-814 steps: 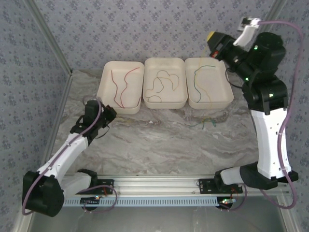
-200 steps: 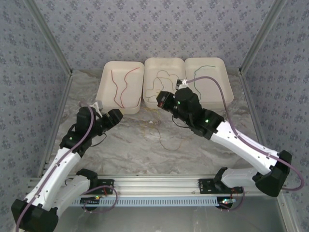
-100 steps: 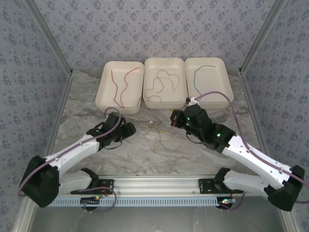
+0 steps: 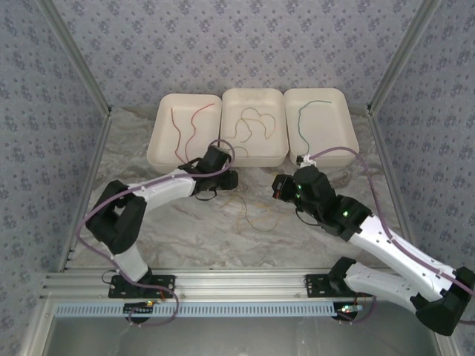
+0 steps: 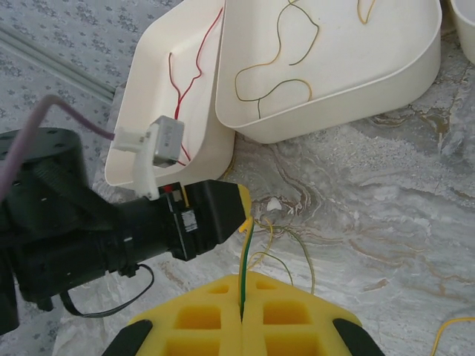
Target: Untangle the cables
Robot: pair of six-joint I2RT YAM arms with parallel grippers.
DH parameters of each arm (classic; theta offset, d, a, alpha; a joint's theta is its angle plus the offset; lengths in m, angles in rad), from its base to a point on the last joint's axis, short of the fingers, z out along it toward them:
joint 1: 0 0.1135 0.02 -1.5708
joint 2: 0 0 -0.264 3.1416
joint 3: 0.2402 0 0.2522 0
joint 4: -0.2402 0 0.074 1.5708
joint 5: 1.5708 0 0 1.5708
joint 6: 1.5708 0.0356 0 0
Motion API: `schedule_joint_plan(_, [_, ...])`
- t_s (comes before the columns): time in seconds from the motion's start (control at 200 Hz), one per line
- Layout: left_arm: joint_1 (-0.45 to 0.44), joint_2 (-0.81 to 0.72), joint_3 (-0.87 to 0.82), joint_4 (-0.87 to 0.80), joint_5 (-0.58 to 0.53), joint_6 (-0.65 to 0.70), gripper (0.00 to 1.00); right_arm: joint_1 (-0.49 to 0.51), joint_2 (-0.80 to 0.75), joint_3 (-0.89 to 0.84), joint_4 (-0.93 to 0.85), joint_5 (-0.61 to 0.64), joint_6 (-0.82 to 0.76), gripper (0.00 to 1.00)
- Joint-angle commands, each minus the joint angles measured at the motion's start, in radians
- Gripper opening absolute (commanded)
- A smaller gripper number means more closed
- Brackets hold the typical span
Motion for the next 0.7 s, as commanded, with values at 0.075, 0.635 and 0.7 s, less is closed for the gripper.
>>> schedule_joint_plan(0.075, [-0.032,0.071,0.070,-0.069,0.005,0.067,0.44,-0.015,-0.016,-0.012,0.000,-0.020,-0.011,0.00])
schedule_joint_plan(0.635, [-0.084,0.189,0.111,-0.098,-0.110,0.039,0.39,-0.037,-0.038,-0.028,0.009,-0.042,-0.005,0.00])
schedule_joint_plan(0.7, [-0.084,0.204,0.113,-0.089,-0.107,0.040,0.35,-0.036,-0.038,-0.029,0.008,-0.046,-0.006,0.00])
